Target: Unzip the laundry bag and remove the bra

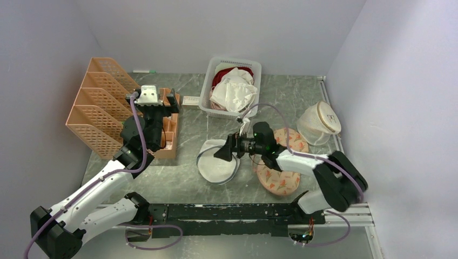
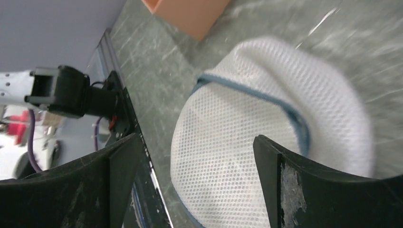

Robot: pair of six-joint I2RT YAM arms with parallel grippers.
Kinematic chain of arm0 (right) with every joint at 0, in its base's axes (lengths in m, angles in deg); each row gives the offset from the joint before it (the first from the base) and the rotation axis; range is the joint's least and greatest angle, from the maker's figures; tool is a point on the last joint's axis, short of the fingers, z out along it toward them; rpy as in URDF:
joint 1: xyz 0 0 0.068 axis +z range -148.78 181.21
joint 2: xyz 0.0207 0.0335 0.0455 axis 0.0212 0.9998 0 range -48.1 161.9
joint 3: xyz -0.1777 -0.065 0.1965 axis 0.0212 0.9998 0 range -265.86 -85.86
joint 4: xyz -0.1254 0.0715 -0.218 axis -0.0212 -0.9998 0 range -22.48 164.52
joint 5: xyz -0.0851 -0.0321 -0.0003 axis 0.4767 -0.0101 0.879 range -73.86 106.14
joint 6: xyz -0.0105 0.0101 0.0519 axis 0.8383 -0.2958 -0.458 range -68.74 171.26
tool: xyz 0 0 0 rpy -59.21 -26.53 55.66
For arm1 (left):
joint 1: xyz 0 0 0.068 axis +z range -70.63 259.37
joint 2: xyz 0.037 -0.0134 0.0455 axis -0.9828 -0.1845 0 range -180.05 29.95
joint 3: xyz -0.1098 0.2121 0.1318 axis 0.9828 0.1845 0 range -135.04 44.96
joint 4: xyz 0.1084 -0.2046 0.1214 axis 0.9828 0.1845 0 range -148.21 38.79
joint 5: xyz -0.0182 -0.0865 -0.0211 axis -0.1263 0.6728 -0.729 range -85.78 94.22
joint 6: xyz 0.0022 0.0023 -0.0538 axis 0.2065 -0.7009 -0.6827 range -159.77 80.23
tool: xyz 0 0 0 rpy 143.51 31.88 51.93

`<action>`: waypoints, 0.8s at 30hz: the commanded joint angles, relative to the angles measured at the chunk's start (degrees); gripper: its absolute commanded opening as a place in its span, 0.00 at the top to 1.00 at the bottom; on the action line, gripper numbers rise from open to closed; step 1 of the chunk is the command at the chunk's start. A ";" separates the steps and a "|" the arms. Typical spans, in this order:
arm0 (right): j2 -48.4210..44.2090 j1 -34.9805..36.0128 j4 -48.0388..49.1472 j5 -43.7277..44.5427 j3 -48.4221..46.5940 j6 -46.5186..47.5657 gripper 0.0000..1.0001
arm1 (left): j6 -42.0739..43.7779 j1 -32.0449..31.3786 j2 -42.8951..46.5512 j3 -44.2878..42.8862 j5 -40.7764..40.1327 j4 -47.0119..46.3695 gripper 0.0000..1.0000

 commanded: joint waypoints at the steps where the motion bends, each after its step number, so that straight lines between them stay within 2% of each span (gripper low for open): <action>1: -10.16 -2.45 -23.30 8.96 -3.79 12.17 0.12 | -0.97 0.40 0.31 -2.42 1.20 0.16 0.02; 5: -21.23 -3.72 -37.05 21.64 -7.52 17.52 0.10 | -0.84 0.40 -0.04 -2.68 1.21 0.48 0.00; 10: -35.67 -3.94 -52.22 46.87 -17.32 20.10 0.04 | -1.64 0.43 0.41 -3.74 3.38 2.01 0.01; 13: -42.87 -3.94 -57.26 54.21 -25.26 22.95 0.00 | -2.08 0.41 2.47 -4.47 6.43 2.91 0.01; 18: -51.98 -3.94 -57.80 57.11 -34.55 27.63 0.00 | -2.50 0.58 8.77 -6.10 14.42 5.14 0.01; 24: -58.25 -3.94 -55.17 48.40 -39.37 33.26 0.00 | -2.16 1.88 17.59 -4.21 22.06 2.47 0.01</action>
